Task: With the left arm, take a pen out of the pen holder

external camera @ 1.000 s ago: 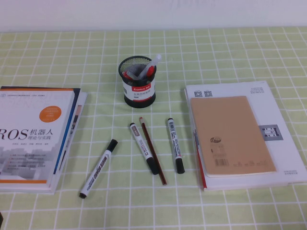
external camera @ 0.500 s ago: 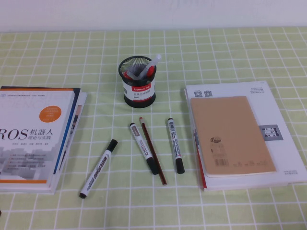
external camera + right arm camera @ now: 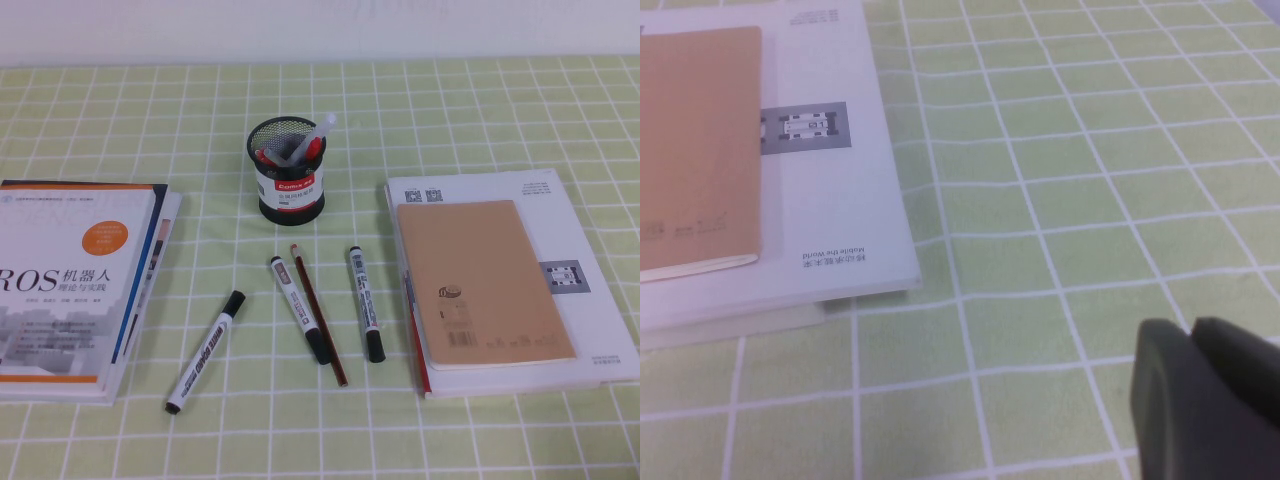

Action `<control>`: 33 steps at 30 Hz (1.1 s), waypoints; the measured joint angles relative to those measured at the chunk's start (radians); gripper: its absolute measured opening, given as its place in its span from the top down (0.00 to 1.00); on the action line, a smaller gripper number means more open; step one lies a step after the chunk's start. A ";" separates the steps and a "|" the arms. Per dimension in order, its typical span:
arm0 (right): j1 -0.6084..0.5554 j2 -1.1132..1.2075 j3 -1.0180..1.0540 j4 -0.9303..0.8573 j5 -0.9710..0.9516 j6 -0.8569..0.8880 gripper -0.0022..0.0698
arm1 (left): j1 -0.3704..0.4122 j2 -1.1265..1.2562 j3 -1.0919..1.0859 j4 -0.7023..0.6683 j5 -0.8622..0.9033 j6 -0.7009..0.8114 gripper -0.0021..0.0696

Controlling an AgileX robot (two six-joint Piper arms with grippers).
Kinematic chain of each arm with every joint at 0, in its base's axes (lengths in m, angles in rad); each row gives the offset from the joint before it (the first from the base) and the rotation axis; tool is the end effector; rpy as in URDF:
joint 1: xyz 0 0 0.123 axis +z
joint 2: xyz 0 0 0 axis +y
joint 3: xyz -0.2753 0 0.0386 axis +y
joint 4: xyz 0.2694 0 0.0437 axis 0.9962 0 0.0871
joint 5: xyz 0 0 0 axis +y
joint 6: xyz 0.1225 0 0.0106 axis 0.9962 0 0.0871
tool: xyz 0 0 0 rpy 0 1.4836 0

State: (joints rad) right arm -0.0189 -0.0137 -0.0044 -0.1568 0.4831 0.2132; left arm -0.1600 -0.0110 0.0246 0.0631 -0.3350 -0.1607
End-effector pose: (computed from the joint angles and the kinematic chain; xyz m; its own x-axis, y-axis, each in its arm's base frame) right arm 0.1067 -0.0110 0.1616 -0.3567 0.0806 -0.9307 0.1131 0.9927 0.0426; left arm 0.1054 -0.0196 0.2473 0.3717 -0.1622 -0.9141 0.2167 0.9726 -0.0845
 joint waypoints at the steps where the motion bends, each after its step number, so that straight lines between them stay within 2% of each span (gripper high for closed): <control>1: 0.000 0.000 0.000 0.000 0.000 0.000 0.99 | 0.000 0.000 0.000 0.000 -0.064 0.000 0.97; 3: 0.000 0.000 0.000 0.000 0.000 0.000 0.99 | 0.000 0.000 0.000 -0.002 -0.164 -0.002 0.97; 5: 0.000 0.000 0.000 0.000 0.000 0.000 0.99 | 0.000 -0.002 0.000 -0.021 -0.188 -0.007 0.97; 13: 0.000 0.000 0.000 0.000 0.000 0.000 0.99 | 0.000 0.080 -0.141 -0.045 0.084 -0.022 0.97; 17: 0.000 0.000 0.000 0.000 0.000 0.000 0.99 | 0.000 0.219 -0.194 -0.026 0.122 -0.022 0.97; 22: 0.000 0.000 0.000 0.000 0.000 0.000 0.99 | 0.000 0.457 -0.255 0.088 0.114 -0.022 0.97; 27: 0.000 0.000 0.000 0.000 0.000 0.000 0.99 | 0.000 0.654 -0.278 0.161 -0.075 -0.066 0.97; 30: 0.000 0.000 0.000 0.000 0.000 0.000 0.99 | 0.000 0.751 -0.281 0.170 -0.305 -0.180 0.97; 33: 0.000 0.000 0.000 0.000 0.000 0.000 0.99 | 0.000 0.840 -0.286 0.183 -0.497 -0.230 0.97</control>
State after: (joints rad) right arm -0.0189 -0.0137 -0.0044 -0.1568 0.4831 0.2132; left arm -0.1600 0.8290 -0.2613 0.2456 -0.8317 -0.3907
